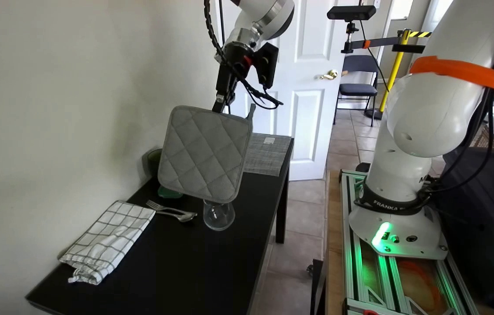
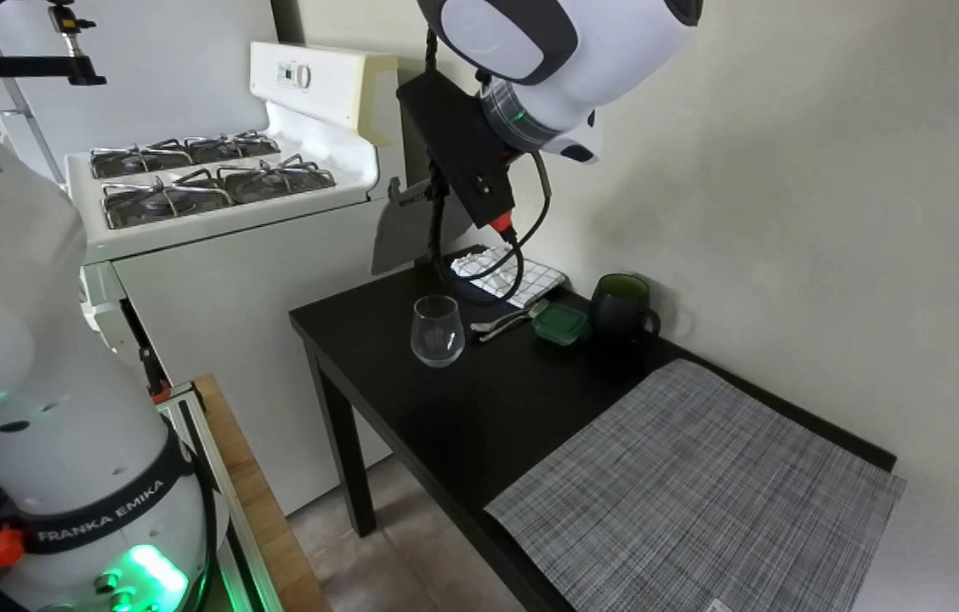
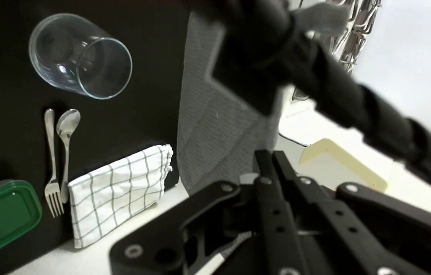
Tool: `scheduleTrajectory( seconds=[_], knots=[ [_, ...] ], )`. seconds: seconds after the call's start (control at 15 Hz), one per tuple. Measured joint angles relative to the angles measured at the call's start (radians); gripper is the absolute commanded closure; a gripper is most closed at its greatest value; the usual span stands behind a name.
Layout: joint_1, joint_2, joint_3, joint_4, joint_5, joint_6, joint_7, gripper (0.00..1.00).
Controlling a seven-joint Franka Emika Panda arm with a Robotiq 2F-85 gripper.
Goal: Put the grey pot holder on top of the glass cup.
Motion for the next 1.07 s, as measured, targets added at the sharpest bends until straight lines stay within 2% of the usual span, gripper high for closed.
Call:
scheduleTrajectory(
  seconds=[0.33, 1.07],
  knots=[
    [-0.035, 0.053, -0.001, -0.002, -0.045, -0.008, -0.001, 0.99],
    [-0.065, 0.122, -0.004, 0.002, -0.124, -0.019, -0.034, 0.99]
  ],
)
